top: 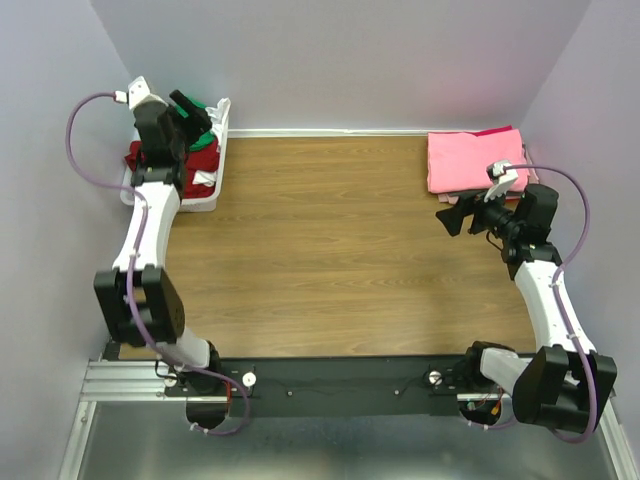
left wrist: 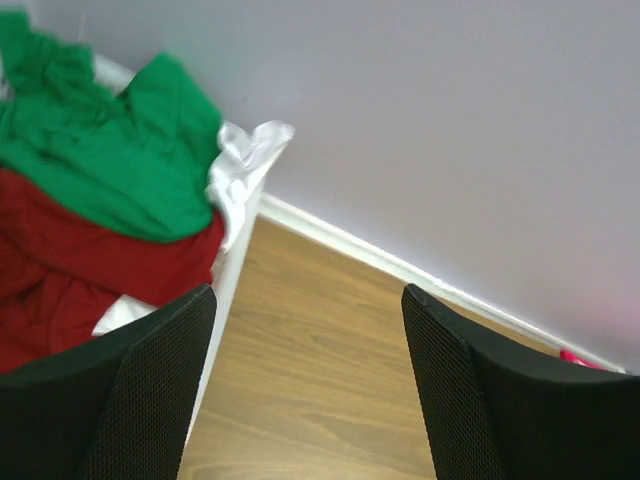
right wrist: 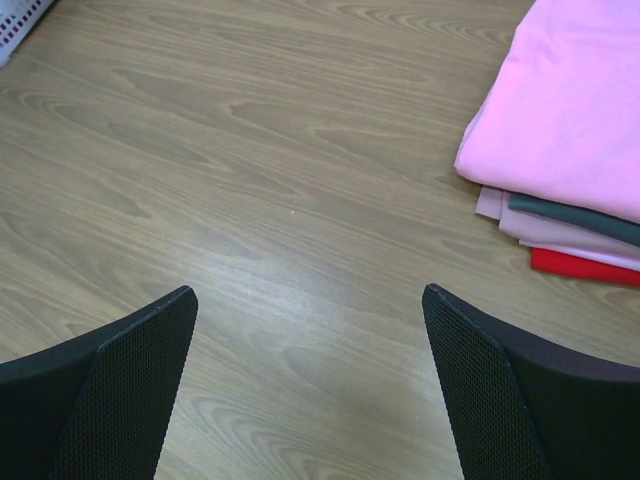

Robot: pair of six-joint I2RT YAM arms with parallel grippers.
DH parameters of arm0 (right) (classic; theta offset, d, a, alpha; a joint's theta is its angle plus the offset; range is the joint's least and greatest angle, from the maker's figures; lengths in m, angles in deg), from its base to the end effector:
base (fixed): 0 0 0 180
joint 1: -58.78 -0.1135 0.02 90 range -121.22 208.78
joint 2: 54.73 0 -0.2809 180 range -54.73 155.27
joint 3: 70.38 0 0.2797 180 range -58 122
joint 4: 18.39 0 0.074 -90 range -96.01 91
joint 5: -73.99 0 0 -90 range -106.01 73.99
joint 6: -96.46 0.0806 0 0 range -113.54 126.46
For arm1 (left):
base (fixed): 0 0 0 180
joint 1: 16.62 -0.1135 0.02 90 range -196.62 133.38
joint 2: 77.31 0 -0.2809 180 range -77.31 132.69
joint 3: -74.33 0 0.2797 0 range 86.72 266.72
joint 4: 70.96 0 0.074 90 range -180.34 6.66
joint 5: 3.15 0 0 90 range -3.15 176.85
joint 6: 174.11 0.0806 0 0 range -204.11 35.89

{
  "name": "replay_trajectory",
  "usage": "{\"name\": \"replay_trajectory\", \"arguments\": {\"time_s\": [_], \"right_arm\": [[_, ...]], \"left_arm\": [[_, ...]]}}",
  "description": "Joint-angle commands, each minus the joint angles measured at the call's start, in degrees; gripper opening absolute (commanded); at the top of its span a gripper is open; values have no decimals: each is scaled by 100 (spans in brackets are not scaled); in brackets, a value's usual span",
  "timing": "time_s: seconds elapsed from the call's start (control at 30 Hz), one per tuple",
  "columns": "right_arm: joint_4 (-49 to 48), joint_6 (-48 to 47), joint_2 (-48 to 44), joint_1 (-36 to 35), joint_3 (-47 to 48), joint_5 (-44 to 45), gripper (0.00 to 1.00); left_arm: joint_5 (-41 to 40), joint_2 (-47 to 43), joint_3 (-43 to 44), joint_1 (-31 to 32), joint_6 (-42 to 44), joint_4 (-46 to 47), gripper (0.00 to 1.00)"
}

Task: Fold and stack the t-shirts
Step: Grab the tshirt from the pile

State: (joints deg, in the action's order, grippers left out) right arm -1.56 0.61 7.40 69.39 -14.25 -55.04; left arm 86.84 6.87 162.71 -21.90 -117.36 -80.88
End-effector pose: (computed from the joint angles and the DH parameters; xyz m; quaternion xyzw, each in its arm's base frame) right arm 0.2971 -0.0040 0.2796 -0.1520 0.7922 0.2008 0.5559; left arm 0.4225 0.0391 0.3980 -0.2447 0.7000 -0.1621 0.6511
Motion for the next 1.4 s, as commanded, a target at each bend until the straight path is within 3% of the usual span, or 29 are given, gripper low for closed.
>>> {"name": "replay_trajectory", "arguments": {"time_s": [0.0, 0.17, 0.5, 1.07, 1.2, 1.3, 1.37], "right_arm": [[153, -39, -113, 29, 37, -71, 100], [197, -75, -61, 29, 73, -9, 100], [267, -118, 27, 29, 108, 62, 100], [337, -145, 124, 29, 178, 150, 100], [337, -154, 150, 37, 169, 158, 100], [355, -154, 185, 29, 178, 132, 100], [346, -145, 186, 29, 169, 88, 100]], "left_arm": [[-842, 984, 1109, -210, -638, -1440, 82], [-755, 1899, 1919, -439, -717, -1731, 82], [-667, 3297, 3360, -571, -621, -2302, 72], [-887, 4439, 4178, -571, -1236, -2592, 68], [-834, 4756, 4477, -571, -1227, -2575, 61], [-790, 4853, 4600, -571, -1087, -2540, 41], [-807, 4818, 4618, -580, -1017, -2470, 33]]}}
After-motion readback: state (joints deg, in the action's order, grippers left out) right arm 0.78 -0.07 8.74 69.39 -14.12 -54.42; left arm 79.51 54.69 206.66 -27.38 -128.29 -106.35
